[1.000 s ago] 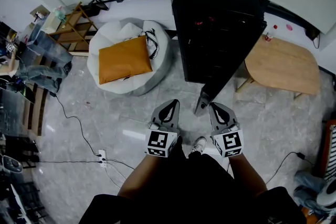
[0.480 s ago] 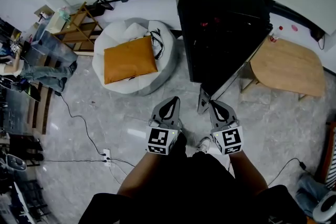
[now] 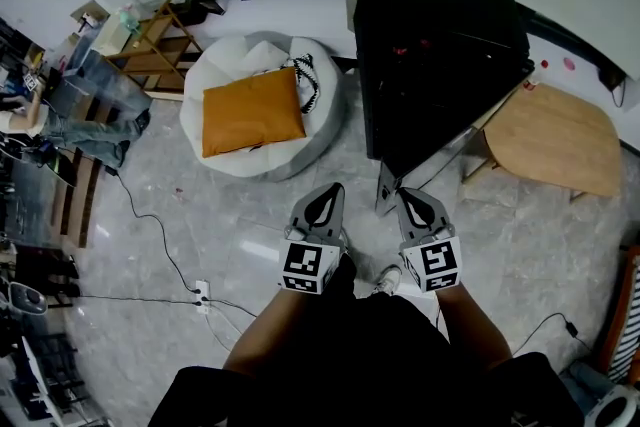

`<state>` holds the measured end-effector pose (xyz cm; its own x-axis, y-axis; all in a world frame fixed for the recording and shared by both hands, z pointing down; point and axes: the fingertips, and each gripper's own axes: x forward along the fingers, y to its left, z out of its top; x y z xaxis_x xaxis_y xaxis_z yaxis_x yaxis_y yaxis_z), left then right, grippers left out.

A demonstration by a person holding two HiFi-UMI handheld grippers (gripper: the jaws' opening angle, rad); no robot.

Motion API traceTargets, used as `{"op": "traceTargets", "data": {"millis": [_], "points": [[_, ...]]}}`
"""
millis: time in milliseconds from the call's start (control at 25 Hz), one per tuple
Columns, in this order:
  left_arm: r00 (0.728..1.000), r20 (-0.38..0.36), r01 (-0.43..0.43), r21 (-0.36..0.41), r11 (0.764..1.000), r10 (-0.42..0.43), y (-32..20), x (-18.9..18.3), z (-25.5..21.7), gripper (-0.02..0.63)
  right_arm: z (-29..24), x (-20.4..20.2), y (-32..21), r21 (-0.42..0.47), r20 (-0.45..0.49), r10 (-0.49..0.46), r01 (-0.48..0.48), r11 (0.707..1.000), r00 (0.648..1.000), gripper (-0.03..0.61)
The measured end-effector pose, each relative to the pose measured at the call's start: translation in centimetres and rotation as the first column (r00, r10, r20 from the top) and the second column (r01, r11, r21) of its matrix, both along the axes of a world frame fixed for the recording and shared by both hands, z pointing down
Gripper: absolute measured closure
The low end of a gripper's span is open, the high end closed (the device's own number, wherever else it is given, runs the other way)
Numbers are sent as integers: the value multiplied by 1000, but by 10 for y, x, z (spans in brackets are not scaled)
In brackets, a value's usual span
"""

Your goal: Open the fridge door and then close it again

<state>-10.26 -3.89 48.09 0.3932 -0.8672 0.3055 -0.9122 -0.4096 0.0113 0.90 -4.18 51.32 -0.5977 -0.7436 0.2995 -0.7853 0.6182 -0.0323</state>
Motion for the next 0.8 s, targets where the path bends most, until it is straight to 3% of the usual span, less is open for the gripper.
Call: {"op": "traceTargets", "data": {"millis": [800], "points": [[1000,2,-16,-9,1000,16,-30,-14,2,592,-12,-30,-42,22,16,5,-6,1000,1000,560]]}}
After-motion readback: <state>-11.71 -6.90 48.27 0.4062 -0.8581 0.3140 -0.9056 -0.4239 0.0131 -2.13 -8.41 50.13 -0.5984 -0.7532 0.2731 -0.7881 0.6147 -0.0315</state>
